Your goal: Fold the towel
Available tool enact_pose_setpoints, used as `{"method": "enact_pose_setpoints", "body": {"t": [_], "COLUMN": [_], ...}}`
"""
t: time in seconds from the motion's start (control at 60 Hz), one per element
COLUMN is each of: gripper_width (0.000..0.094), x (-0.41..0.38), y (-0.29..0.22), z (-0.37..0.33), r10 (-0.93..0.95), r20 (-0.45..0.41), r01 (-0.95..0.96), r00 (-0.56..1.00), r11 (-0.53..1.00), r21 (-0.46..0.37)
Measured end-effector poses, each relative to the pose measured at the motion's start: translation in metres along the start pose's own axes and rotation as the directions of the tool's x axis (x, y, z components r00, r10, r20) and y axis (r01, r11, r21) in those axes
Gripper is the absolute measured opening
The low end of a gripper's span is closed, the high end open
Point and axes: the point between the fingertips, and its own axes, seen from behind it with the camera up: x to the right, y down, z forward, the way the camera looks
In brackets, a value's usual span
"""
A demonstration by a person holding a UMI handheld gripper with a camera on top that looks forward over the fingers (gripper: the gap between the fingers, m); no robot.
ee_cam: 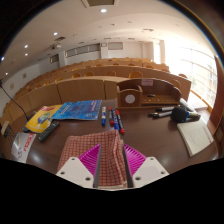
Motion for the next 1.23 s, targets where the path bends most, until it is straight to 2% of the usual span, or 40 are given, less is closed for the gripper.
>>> {"method": "enact_pose_setpoints", "body": {"t": [0.05, 0.1, 0.133, 0.15, 0.367, 0.667, 1.033, 1.233], "gripper_width": [0.0572, 0.0757, 0.0847, 0.0861, 0.0853, 0.0854, 0.0851, 0.0849], "x": [0.025, 0.036, 0.039, 0.041, 0.033, -0.027, -0.067, -0.086], "y": [-0.002, -0.01, -0.017, -0.023, -0.033, 0.012, 0.072, 0.092], "z": [-0.003, -0.014, -0.023, -0.026, -0.101, -0.204, -0.33, -0.377], "r10": [-0.054, -0.072, -0.07, -0.073, -0.119, -0.099, -0.112, -0.109], "r20": [-0.075, -0.1, -0.099, -0.106, -0.093, -0.022, -0.097, -0.102], "r01": [0.055, 0.076, 0.077, 0.081, 0.127, 0.099, 0.117, 0.115], "r00": [0.996, 0.992, 0.993, 0.992, 0.988, 0.995, 0.989, 0.989], "r11": [0.998, 0.996, 0.995, 0.994, 0.989, 0.995, 0.992, 0.992], "r21": [0.016, 0.044, 0.066, 0.073, 0.076, 0.029, 0.051, 0.06]}}
